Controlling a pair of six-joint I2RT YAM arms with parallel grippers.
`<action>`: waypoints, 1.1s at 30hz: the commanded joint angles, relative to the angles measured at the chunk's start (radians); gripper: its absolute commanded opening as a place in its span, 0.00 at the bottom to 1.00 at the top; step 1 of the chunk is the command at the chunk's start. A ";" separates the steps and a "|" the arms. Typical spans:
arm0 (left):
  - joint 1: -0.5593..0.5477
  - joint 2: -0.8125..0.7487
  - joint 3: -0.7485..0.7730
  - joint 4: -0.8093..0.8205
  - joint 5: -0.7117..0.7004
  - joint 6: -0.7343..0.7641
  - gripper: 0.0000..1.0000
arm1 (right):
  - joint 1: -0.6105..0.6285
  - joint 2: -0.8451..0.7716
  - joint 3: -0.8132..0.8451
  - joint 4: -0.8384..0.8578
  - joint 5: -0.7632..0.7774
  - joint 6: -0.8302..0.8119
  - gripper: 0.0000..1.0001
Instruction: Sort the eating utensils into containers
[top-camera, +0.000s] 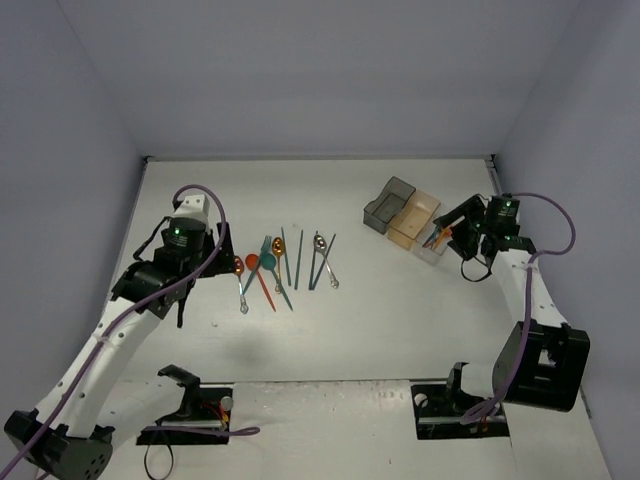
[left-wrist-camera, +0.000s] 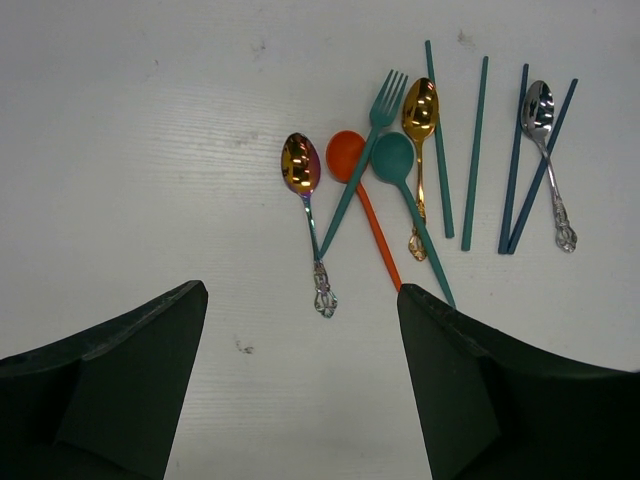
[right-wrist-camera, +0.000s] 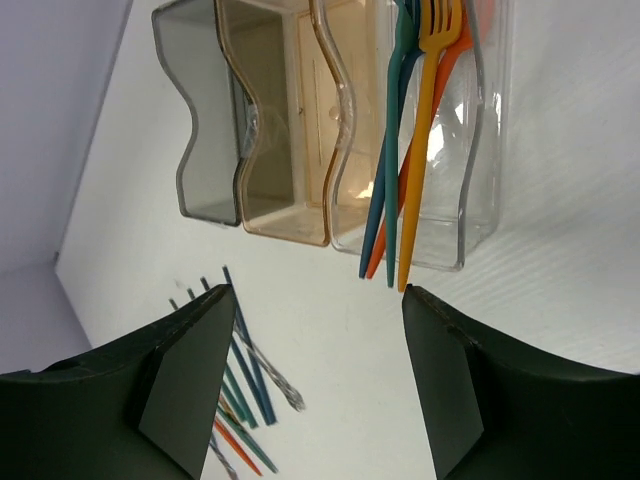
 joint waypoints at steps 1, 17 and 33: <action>0.004 0.088 0.041 0.059 0.051 -0.113 0.74 | 0.052 -0.074 0.111 -0.059 0.018 -0.187 0.65; 0.000 0.614 0.199 0.155 0.112 0.069 0.59 | 0.161 -0.143 0.112 -0.066 0.016 -0.364 0.65; 0.017 0.924 0.331 0.191 0.159 0.248 0.28 | 0.161 -0.194 0.075 -0.064 0.022 -0.388 0.66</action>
